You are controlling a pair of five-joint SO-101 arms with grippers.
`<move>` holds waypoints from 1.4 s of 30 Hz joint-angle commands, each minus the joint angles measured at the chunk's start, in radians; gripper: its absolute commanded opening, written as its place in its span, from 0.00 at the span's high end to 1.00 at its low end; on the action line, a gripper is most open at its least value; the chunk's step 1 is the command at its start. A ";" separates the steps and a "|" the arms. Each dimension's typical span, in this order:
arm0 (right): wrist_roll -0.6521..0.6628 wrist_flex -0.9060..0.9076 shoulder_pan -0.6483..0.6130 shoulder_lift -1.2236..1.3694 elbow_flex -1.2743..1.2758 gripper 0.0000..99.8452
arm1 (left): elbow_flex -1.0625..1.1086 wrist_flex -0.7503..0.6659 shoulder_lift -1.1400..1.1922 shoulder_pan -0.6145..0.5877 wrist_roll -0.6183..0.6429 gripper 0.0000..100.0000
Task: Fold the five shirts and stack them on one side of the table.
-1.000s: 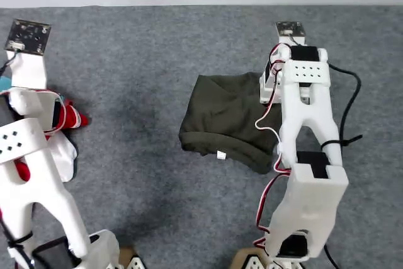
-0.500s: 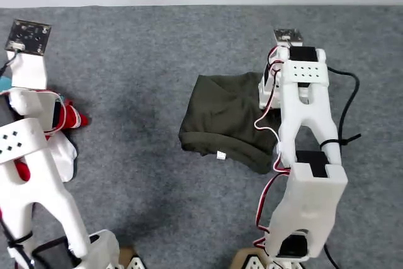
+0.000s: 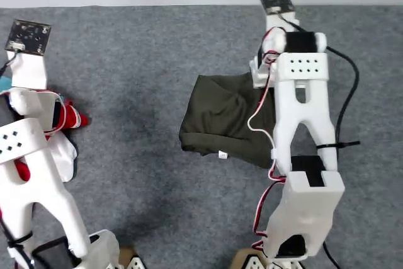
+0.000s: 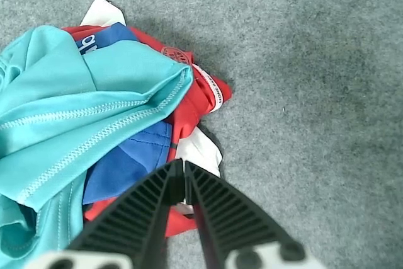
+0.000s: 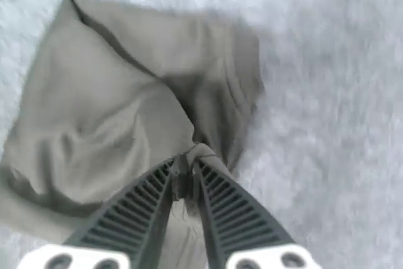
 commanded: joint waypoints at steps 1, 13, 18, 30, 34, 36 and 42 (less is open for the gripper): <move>0.014 -0.099 -0.021 -0.064 -0.060 0.99 | -0.004 -0.015 -0.025 -0.002 -0.008 0.99; 0.063 -0.335 0.073 0.084 -0.063 0.99 | -0.004 -0.012 -0.032 -0.003 -0.008 0.99; 0.064 -0.400 0.124 0.137 -0.063 0.99 | -0.004 -0.012 -0.029 -0.003 -0.008 0.99; 0.029 -0.366 0.140 0.116 -0.063 0.77 | -0.004 -0.012 -0.035 -0.003 -0.006 0.99; 0.023 -0.271 0.139 0.025 -0.063 0.77 | -0.010 0.044 -0.037 -0.003 -0.003 0.99; 0.026 -0.243 0.099 -0.001 -0.063 0.77 | -0.010 0.080 -0.037 -0.003 -0.002 0.99; 0.028 -0.292 -0.061 0.047 -0.063 0.88 | -0.010 0.143 -0.037 -0.005 0.000 0.99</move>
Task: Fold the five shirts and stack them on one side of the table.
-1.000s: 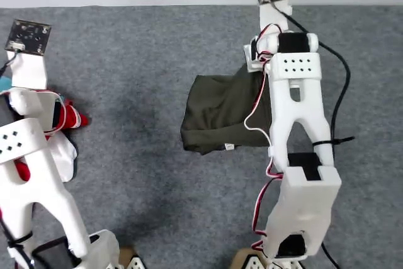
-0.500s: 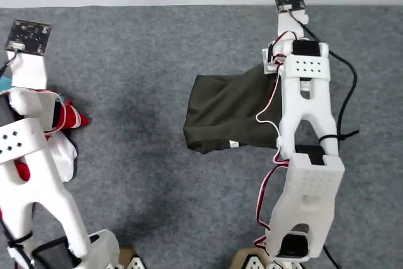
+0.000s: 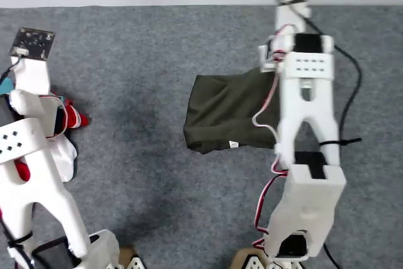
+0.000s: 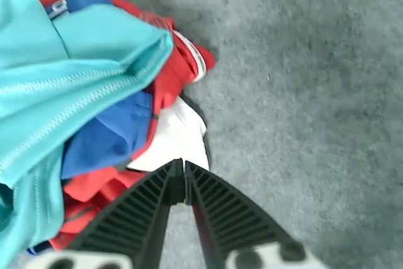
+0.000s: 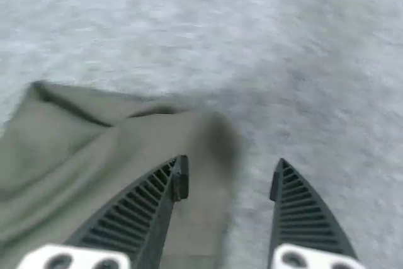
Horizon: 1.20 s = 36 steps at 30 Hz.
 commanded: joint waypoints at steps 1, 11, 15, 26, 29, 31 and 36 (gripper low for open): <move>-0.008 -0.056 -0.105 -0.002 -0.063 0.91 | -0.010 0.028 -0.037 -0.005 0.000 0.99; 0.063 -0.271 -0.254 0.268 -0.063 0.99 | -0.010 0.021 -0.037 -0.118 -0.006 0.99; 0.063 -0.306 -0.295 0.334 -0.063 0.99 | -0.010 0.021 -0.037 -0.133 -0.006 0.99; 0.230 -0.553 -0.372 0.433 -0.063 0.99 | -0.008 0.026 -0.037 -0.132 -0.006 0.99; 0.252 -0.591 -0.384 0.427 -0.064 0.99 | -0.007 0.026 -0.037 -0.130 -0.006 0.99; 0.258 -0.591 -0.389 0.404 -0.068 0.99 | -0.007 0.026 -0.037 -0.130 -0.006 0.99; 0.259 -0.588 -0.384 0.323 -0.068 0.99 | -0.005 0.026 -0.037 -0.129 -0.006 0.99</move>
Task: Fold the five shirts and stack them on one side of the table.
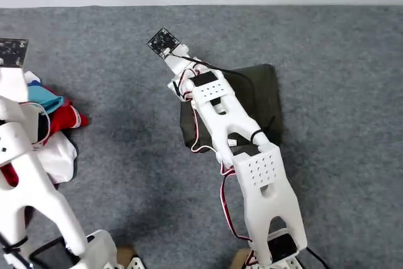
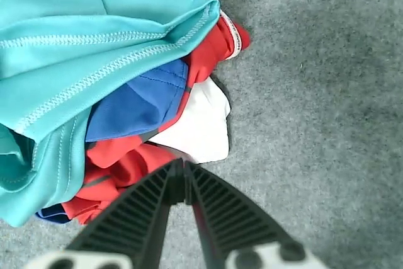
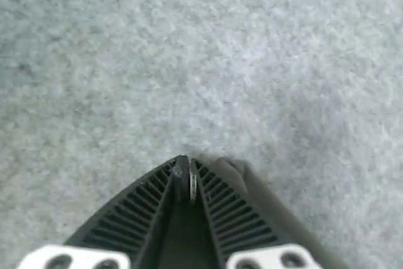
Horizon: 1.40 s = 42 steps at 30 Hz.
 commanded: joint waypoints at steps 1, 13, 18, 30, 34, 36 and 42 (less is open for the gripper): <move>0.011 -0.012 0.004 -0.127 -0.068 0.99 | -0.005 0.015 -0.037 0.000 -0.006 0.99; -0.046 0.217 0.240 -0.251 -0.068 0.99 | -0.010 -0.006 -0.037 0.038 -0.002 0.99; -0.169 0.312 0.334 -0.222 -0.068 0.99 | -0.010 -0.118 -0.029 0.180 0.089 0.99; -0.130 0.196 0.432 0.016 -0.068 0.99 | -0.002 -0.175 -0.026 0.295 0.157 0.99; -0.137 0.262 0.426 -0.071 -0.098 0.99 | -0.004 -0.158 -0.035 0.285 0.155 0.99; -0.137 0.292 0.387 -0.124 -0.132 0.99 | -0.004 -0.152 -0.035 0.284 0.155 0.99; -0.130 0.277 0.234 -0.180 -0.181 0.99 | -0.004 -0.147 -0.035 0.284 0.155 0.99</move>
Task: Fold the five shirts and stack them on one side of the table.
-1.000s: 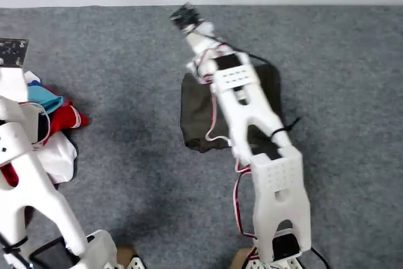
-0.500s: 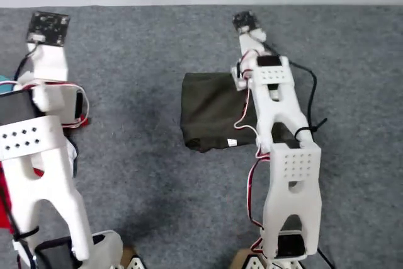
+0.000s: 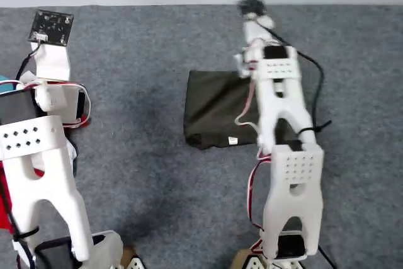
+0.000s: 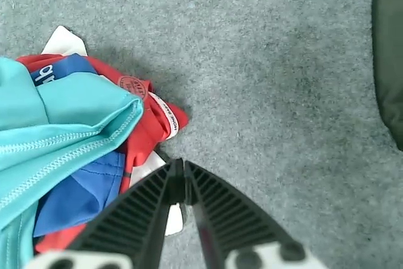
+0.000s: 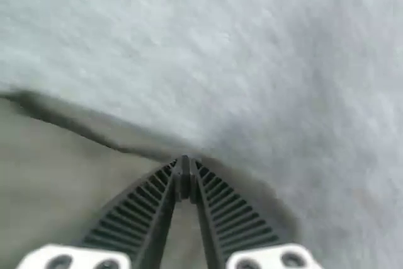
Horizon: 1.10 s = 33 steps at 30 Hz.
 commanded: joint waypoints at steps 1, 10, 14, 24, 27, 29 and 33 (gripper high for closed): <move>0.011 -0.045 -0.101 -0.070 -0.058 0.99 | -0.004 0.009 -0.035 -0.006 0.005 0.99; 0.094 -0.314 -0.248 0.157 -0.061 0.99 | -0.008 0.035 -0.037 -0.006 0.005 0.99; 0.164 -0.429 -0.274 0.239 -0.061 0.99 | -0.008 0.074 -0.037 -0.006 0.005 0.99; 0.175 -0.274 -0.259 0.180 -0.275 0.99 | -0.028 0.114 -0.038 -0.006 0.009 0.99; 0.175 -0.102 -0.232 0.137 -0.347 0.99 | -0.084 0.140 -0.038 -0.006 0.011 0.99; 0.170 0.001 -0.216 0.113 -0.393 0.99 | -0.116 0.144 -0.038 -0.006 0.011 0.99; 0.063 0.176 -0.193 0.087 -0.480 0.99 | -0.156 0.144 -0.038 -0.008 0.021 0.99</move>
